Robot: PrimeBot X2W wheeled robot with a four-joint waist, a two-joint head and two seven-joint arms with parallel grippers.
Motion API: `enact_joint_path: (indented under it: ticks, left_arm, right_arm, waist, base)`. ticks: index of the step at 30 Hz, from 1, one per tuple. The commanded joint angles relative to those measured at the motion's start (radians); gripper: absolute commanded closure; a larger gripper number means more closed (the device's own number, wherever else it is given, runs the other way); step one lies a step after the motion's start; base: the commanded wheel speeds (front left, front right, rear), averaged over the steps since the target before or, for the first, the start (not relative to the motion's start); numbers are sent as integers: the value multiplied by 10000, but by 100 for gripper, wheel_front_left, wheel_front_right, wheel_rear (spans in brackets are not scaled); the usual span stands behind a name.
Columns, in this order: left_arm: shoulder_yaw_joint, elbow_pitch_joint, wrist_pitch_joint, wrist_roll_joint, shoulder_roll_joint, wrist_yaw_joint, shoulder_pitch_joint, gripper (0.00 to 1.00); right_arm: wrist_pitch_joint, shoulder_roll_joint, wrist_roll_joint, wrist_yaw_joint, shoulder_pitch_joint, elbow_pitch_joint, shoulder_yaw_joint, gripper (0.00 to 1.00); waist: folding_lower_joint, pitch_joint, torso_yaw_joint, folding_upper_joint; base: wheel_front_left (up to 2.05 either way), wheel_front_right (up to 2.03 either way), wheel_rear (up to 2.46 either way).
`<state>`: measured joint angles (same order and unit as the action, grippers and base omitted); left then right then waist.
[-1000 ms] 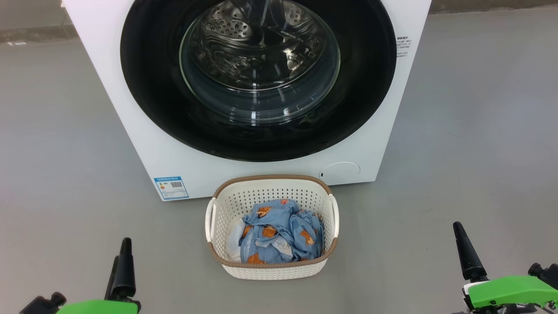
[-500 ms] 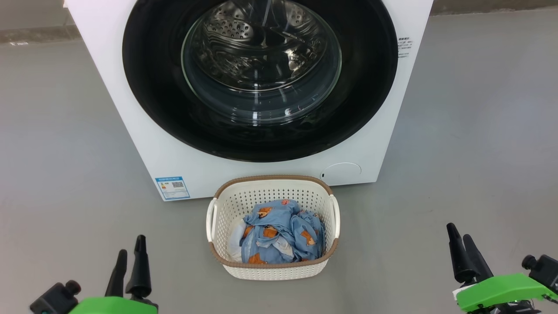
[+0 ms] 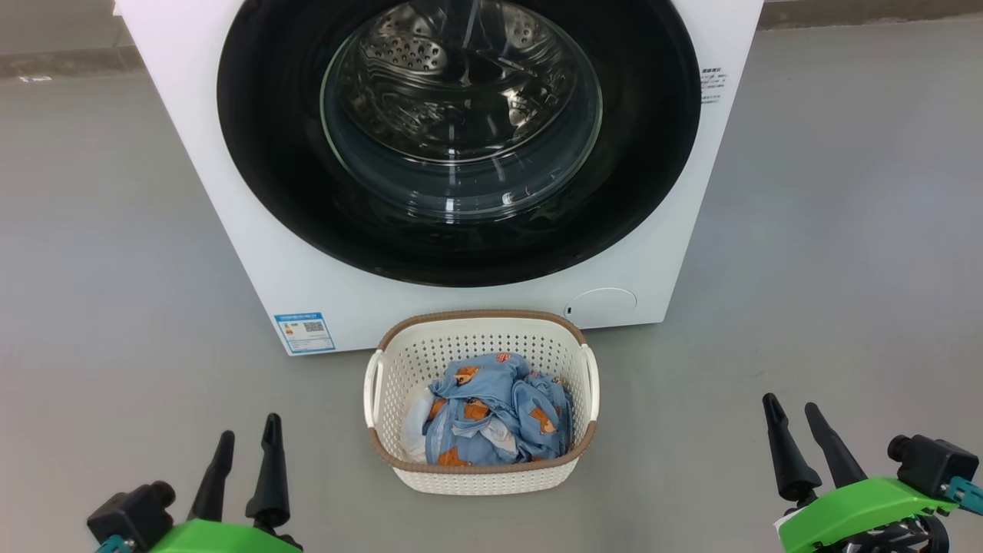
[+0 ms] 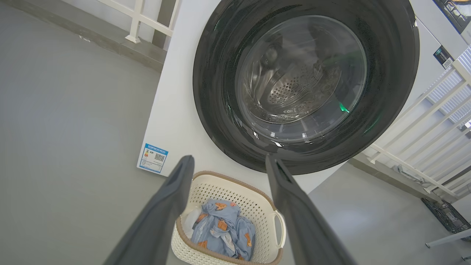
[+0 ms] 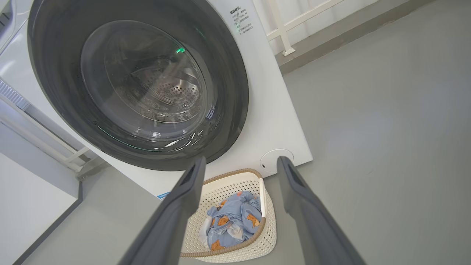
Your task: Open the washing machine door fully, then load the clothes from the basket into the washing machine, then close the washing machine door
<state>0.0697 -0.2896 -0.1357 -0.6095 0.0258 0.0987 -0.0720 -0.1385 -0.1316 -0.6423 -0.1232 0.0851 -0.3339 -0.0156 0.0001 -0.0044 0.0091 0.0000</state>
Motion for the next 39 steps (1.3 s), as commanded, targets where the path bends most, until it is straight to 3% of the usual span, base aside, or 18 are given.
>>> enact_joint_path:
  ticks: [1, 24, 39]
  left_arm:
    - [-144, 243, -186, 424, 168, -83, -396, 0]
    - [205, -14, -831, 2860, 214, -259, -465, 0]
    - [456, -287, -1261, 4190, 245, -601, -610, 0]
  right_arm:
    - [-162, -164, 431, -53, 431, 194, 180, 0]
    - [-804, -38, 3313, -66, 610, -311, 219, 0]
    - [-1232, -118, 4860, -75, 681, -351, 320, 0]
  waist:
    - [0, -4, -3, 0]
    - [0, -57, -13, 0]
    - [0, -17, -2, 0]
  base:
    - [0, 0, 0]
    - [0, 0, 0]
    - [0, 0, 0]
